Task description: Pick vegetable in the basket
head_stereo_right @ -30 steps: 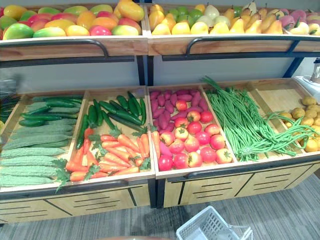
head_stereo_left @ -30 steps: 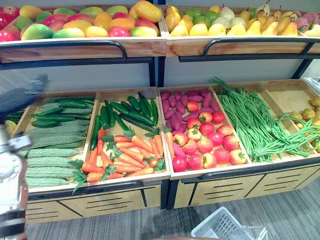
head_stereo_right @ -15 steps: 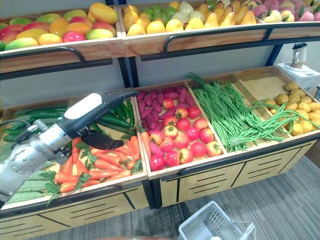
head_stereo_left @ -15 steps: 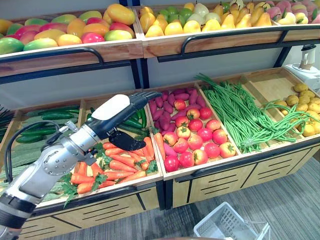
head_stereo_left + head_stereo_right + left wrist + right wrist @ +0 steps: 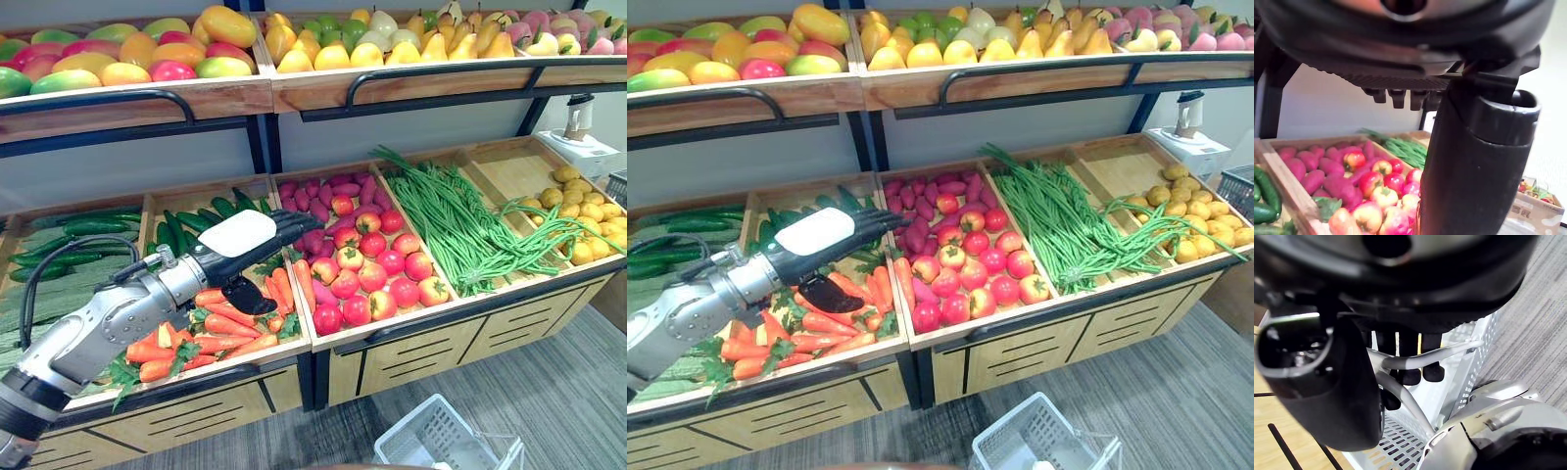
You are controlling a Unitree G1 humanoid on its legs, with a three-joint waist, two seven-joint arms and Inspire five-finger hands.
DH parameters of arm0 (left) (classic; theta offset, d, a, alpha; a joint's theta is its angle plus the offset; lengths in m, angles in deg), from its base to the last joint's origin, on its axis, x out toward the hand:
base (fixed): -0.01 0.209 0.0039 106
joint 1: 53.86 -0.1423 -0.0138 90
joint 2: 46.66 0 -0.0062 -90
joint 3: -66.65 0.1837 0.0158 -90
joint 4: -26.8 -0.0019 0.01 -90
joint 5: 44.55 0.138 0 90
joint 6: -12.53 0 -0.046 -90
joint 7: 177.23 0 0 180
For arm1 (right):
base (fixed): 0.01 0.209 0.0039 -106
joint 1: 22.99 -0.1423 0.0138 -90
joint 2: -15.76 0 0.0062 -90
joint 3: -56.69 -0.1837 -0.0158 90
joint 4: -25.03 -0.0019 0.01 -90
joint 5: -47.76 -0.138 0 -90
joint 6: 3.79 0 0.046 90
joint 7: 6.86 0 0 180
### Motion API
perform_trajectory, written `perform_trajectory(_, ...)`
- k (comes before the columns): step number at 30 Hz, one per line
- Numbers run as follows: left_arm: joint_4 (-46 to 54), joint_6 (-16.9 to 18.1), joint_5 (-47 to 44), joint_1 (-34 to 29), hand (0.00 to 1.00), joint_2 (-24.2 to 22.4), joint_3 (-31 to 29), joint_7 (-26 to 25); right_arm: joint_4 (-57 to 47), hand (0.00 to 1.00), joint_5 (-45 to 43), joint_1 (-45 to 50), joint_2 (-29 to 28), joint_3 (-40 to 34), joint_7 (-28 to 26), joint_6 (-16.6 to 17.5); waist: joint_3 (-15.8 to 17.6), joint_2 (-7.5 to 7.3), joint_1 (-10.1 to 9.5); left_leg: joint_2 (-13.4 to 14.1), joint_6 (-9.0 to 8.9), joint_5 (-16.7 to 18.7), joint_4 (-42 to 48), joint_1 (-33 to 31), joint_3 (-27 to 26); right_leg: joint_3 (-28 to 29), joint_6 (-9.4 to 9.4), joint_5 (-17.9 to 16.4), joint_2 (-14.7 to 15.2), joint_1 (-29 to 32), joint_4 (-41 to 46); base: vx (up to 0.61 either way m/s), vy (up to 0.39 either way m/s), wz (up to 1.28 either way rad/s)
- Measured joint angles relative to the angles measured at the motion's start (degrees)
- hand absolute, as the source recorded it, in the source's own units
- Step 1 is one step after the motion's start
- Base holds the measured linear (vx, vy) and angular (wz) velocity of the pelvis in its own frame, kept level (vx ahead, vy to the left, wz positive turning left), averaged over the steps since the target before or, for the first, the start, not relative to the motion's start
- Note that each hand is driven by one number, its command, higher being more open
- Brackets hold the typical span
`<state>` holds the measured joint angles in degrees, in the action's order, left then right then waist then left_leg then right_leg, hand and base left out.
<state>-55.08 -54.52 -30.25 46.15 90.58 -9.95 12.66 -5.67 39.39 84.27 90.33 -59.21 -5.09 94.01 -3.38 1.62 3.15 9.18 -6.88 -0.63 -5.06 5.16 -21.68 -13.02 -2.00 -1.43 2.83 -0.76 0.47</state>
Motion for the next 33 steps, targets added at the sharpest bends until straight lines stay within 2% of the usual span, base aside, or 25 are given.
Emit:
perform_trajectory(6,-6.18,-1.95,0.05,-1.26,1.00,-0.99,1.78,1.85,0.01,0.00,0.57,0.37,-0.11,0.08,-0.99,-0.01,-0.33,-0.53,0.09,0.36,-0.02,-0.01,-0.24,-0.02,-1.50,1.06,0.22,1.38,-0.44,-0.09,-1.77,-0.03,-0.013,-0.12)
perform_trajectory(9,-10.58,-2.35,3.04,-2.51,1.00,-3.67,1.82,1.85,0.00,0.00,0.57,0.55,-0.23,0.20,-1.21,0.00,-0.38,-0.83,0.15,0.39,-0.02,-0.01,-0.24,0.00,-1.95,1.40,0.21,1.64,-0.46,-0.07,-1.97,-0.02,-0.013,-0.05)
perform_trajectory(15,-17.31,-4.80,6.91,-2.54,1.00,-4.76,1.98,1.73,-0.49,0.00,0.57,0.80,-0.24,2.42,-1.22,0.01,0.08,-1.63,0.20,0.40,-0.23,-0.14,0.00,1.02,-4.53,2.45,0.05,1.92,-0.35,-0.09,-1.94,-0.03,-0.006,-0.12)
perform_trajectory(18,-17.59,-4.94,8.91,-2.61,1.00,-5.86,1.98,1.64,-1.37,0.00,0.57,1.34,-0.37,3.24,-1.34,0.06,0.22,-2.11,0.20,0.43,-0.23,-0.15,-0.18,0.70,-4.72,2.47,-0.02,1.98,-0.33,0.36,-1.88,-0.04,-0.016,-0.03)
perform_trajectory(28,-20.78,-4.99,12.49,-2.39,1.00,-8.46,1.81,-0.86,-4.95,0.00,1.77,1.71,-0.38,4.86,-1.42,0.51,1.30,-2.33,0.14,0.41,-0.36,-0.15,-0.13,-2.21,-7.09,4.03,-0.23,2.66,-0.34,3.81,-2.02,-0.01,-0.010,-0.08)
perform_trajectory(33,-21.85,-6.87,13.50,-1.14,1.00,-9.27,1.81,-1.22,-7.22,0.00,1.77,2.47,-0.24,7.04,-1.15,0.60,1.41,-2.17,0.08,0.66,-0.66,-0.36,0.05,-2.93,-9.02,4.57,-0.18,2.71,-0.59,4.88,-1.90,0.00,-0.019,-0.06)
